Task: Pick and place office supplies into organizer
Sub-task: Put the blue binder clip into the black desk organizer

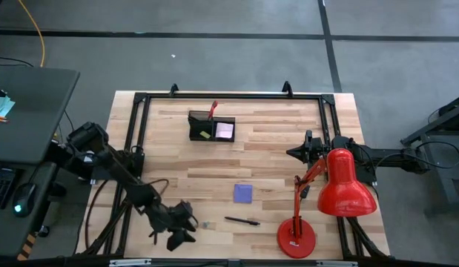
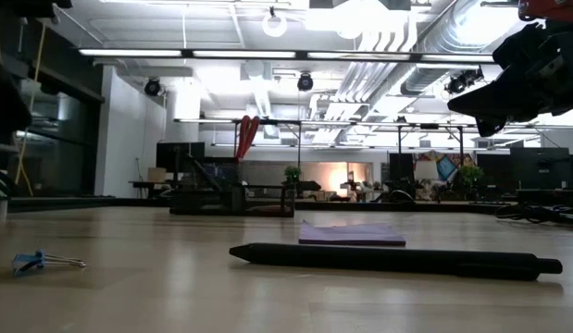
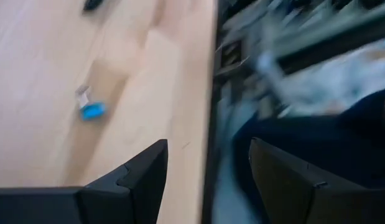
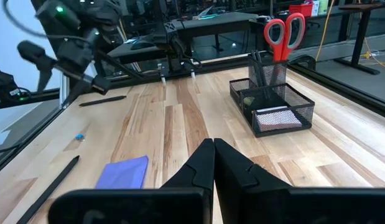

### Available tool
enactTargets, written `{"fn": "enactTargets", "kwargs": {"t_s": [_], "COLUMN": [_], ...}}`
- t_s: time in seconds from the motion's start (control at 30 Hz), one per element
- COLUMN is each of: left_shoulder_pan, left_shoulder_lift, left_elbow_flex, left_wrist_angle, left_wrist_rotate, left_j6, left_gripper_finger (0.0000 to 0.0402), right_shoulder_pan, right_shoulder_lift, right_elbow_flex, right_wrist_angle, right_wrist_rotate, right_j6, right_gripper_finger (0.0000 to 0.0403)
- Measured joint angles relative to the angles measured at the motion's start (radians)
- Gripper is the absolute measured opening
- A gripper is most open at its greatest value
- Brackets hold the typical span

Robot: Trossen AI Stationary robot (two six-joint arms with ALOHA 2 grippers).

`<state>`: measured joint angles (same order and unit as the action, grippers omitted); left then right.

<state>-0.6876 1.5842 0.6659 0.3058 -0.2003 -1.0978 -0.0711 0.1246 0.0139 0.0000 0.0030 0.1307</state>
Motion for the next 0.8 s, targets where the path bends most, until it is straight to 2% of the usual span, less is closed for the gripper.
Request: {"fn": "enactTargets", "kwargs": {"t_s": [0.17, 0.43, 0.6, 0.8], "left_shoulder_pan": [0.0, 0.015, 0.056, 0.119], "left_shoulder_lift": [0.031, 0.039, 0.142, 0.281], "left_elbow_flex": [0.134, 0.306, 0.41, 0.487], "left_wrist_angle": [-0.324, -0.544, -0.732, -0.842], "left_wrist_rotate": [0.05, 0.027, 0.094, 0.168], "left_j6": [0.026, 0.069, 0.123, 0.121], "left_gripper_finger": [0.0211, 0.0211, 0.0211, 0.0211], "right_shoulder_pan": [0.0, 0.0, 0.0, 0.0], "right_shoulder_lift": [0.0, 0.0, 0.0, 0.005], "right_elbow_flex": [0.0, 0.0, 0.0, 0.0], "right_wrist_angle": [0.001, 0.001, 0.001, 0.003], "right_wrist_rotate": [0.0, 0.0, 0.0, 0.0], "right_j6": [0.0, 0.0, 0.0, 0.0], "right_gripper_finger": [0.0, 0.0, 0.0, 0.0]}}
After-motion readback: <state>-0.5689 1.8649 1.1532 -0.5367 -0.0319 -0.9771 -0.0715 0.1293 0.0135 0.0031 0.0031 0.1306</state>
